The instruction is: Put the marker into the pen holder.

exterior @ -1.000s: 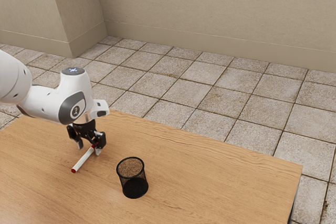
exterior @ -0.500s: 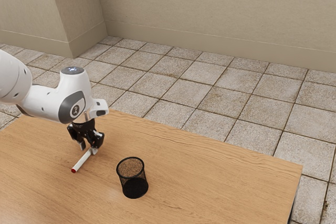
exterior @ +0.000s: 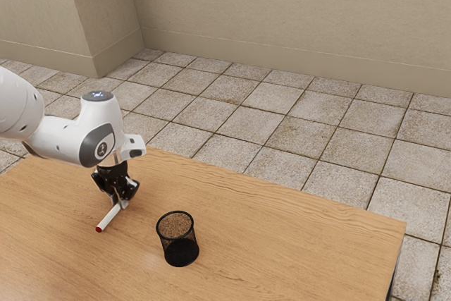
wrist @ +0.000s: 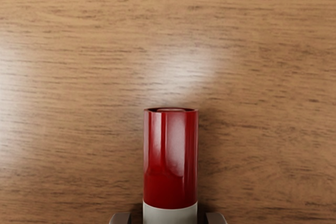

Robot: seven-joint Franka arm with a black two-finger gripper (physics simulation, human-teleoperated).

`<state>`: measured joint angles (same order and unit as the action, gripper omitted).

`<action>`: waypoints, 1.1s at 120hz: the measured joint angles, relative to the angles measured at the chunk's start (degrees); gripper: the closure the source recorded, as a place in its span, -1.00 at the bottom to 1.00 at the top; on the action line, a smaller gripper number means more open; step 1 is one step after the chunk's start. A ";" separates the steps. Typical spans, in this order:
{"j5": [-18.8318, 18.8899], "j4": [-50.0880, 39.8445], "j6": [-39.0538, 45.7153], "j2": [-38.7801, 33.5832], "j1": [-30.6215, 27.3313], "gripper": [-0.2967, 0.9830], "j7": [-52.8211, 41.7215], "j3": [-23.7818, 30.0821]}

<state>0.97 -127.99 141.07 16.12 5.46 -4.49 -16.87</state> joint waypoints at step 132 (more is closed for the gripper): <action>0.33 -9.95 5.21 -30.11 0.35 0.56 1.29 17.16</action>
<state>1.29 -137.94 146.28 -13.99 5.81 -3.20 0.29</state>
